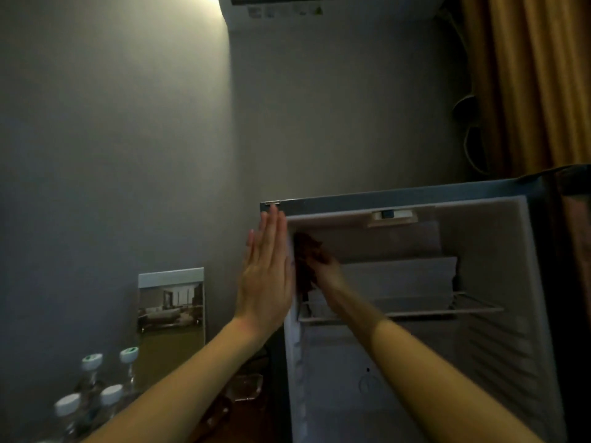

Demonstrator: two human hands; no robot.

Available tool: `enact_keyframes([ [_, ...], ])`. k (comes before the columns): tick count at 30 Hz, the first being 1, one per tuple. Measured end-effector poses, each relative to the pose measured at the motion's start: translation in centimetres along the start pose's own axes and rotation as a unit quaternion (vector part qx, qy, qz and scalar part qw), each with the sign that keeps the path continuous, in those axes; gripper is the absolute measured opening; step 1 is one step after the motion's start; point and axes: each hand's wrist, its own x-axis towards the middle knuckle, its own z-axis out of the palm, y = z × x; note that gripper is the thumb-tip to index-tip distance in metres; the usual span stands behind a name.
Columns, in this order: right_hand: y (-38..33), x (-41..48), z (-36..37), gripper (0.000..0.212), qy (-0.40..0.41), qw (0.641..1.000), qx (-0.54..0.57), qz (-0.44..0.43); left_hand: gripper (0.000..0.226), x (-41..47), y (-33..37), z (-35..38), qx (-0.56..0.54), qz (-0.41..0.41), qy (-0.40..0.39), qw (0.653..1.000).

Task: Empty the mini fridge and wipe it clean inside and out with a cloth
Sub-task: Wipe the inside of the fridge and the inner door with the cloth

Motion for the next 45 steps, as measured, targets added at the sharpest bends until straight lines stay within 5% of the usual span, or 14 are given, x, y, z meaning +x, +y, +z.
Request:
enact_keyframes([
  [14,-3.4,-2.6,2.8,0.017,0.004,0.986,0.102,-0.134,0.055,-0.7,-0.5,1.9,-0.103,-0.058,0.028,0.993],
  [20,-1.7,1.8,2.9,0.019,0.097,0.992,0.085,-0.019,0.056,-1.0,-0.6,2.3,-0.113,-0.054,0.038,0.991],
  [30,-2.4,5.8,4.2,0.032,0.142,0.973,0.143,0.115,0.052,-1.1,-0.9,2.6,-0.104,-0.036,0.052,0.993],
  [35,-3.8,1.9,3.5,0.028,0.132,0.972,0.154,0.115,0.059,-0.8,-0.8,2.3,-0.090,-0.038,0.059,0.993],
  [40,-7.5,-2.2,2.0,0.034,0.096,0.938,0.300,0.143,0.055,-0.2,-1.1,1.4,-0.053,-0.020,0.060,0.997],
  [45,-8.1,-1.1,1.1,0.034,0.145,0.913,0.353,0.144,0.059,3.1,-0.6,0.8,0.007,0.039,0.041,0.998],
])
